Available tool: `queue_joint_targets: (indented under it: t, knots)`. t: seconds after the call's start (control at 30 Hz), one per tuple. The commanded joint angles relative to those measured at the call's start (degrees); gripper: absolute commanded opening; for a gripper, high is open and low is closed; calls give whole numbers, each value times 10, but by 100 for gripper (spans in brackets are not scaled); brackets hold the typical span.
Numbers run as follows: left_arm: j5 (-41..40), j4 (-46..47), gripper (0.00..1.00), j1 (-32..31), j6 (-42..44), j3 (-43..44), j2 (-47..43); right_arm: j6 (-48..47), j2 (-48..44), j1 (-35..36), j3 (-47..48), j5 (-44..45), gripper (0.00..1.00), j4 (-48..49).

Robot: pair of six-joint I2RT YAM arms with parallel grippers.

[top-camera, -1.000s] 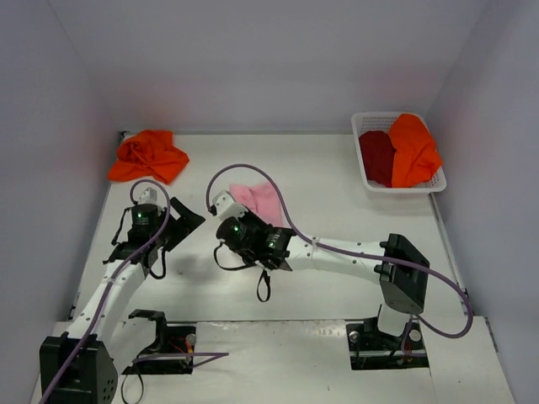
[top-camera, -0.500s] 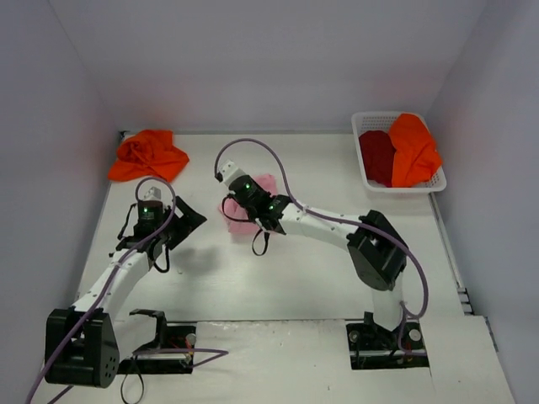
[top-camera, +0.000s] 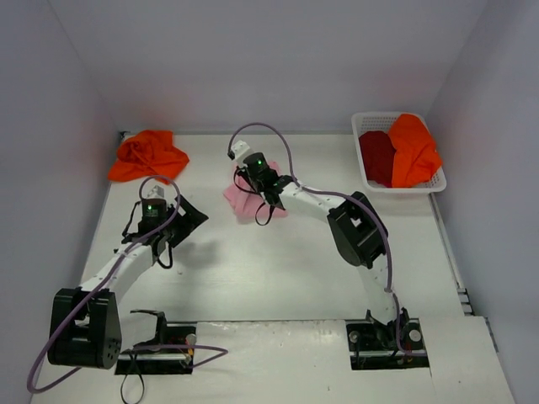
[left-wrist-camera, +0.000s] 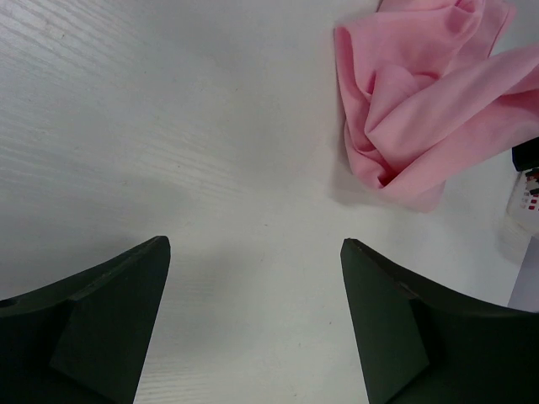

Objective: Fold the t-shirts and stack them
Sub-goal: Fold the tshirt

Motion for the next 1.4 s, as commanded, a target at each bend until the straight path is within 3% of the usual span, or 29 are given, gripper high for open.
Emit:
queue_joint_targets:
  t: [0.0, 0.03, 0.1, 0.13, 0.23, 0.9, 1.07, 1.37]
  knots:
    - [2, 52, 77, 4, 3, 14, 7, -19, 7, -12, 37, -18, 19, 57]
    - [3, 52, 77, 4, 3, 14, 9, -24, 12, -13, 42, -14, 35, 61]
    - [3, 56, 77, 4, 4, 12, 13, -38, 22, -17, 48, -10, 51, 72]
    - [3, 57, 77, 4, 4, 12, 15, -43, 24, -18, 50, 0, 72, 77]
    - [4, 63, 77, 4, 3, 5, 18, -57, 25, -19, 47, 14, 100, 96]
    - [17, 53, 77, 3, -14, -6, -27, 12, -160, 28, -109, 61, 100, 52]
    - [18, 49, 77, 4, -19, -10, -43, 44, -168, 41, -124, 47, 99, 44]
    - [15, 28, 77, 3, -17, -6, -63, 38, -98, 45, -86, 48, 98, 70]
